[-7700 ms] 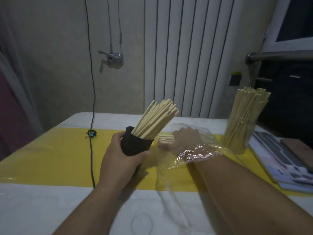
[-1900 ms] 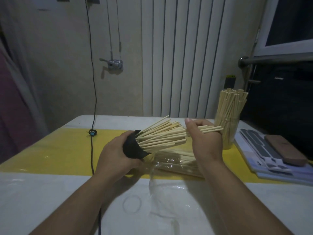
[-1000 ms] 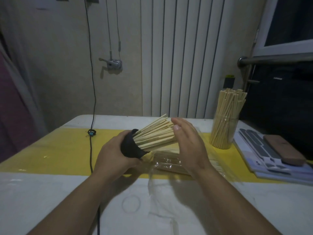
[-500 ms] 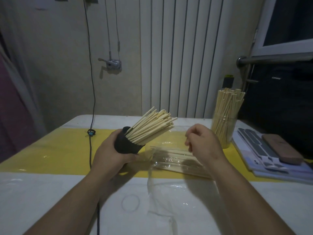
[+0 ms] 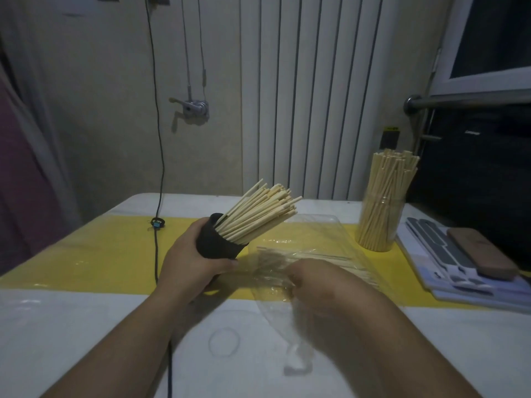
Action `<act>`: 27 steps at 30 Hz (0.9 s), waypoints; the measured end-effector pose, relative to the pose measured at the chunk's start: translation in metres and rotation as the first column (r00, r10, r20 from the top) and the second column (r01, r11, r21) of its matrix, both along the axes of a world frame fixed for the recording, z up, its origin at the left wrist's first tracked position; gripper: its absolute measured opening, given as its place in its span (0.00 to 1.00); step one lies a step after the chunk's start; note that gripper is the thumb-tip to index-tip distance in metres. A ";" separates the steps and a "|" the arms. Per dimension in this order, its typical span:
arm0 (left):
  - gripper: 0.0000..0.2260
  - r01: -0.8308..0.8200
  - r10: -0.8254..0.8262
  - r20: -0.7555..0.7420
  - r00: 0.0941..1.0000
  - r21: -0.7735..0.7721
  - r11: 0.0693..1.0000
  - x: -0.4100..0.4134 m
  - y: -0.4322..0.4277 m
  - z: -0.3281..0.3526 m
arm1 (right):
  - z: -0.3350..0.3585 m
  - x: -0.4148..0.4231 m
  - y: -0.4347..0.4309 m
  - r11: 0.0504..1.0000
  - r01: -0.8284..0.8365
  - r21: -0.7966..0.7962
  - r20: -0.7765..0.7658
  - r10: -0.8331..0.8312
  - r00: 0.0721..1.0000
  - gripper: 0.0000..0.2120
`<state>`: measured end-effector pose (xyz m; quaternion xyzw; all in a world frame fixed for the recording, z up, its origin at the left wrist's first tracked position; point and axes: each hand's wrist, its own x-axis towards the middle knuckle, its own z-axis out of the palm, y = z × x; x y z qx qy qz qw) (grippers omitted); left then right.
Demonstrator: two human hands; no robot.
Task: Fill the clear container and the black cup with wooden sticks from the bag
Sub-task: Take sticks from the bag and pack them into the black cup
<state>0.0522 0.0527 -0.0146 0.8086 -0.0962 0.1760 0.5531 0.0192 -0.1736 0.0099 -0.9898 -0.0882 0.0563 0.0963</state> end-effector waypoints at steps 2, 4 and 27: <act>0.35 0.007 -0.007 -0.001 1.000 -0.005 1.000 0.000 0.000 0.000 | -0.012 0.004 0.002 0.998 0.041 -0.046 0.108 -0.035 0.993 0.16; 0.34 0.008 -0.008 -0.001 1.000 -0.009 1.000 0.000 -0.001 0.001 | -0.019 0.005 0.006 0.995 0.083 -0.053 0.203 -0.071 0.977 0.20; 0.34 -0.013 0.013 -0.019 1.000 -0.014 1.000 0.001 0.000 0.000 | -0.018 0.011 0.007 0.981 0.164 0.100 0.152 -0.178 0.972 0.08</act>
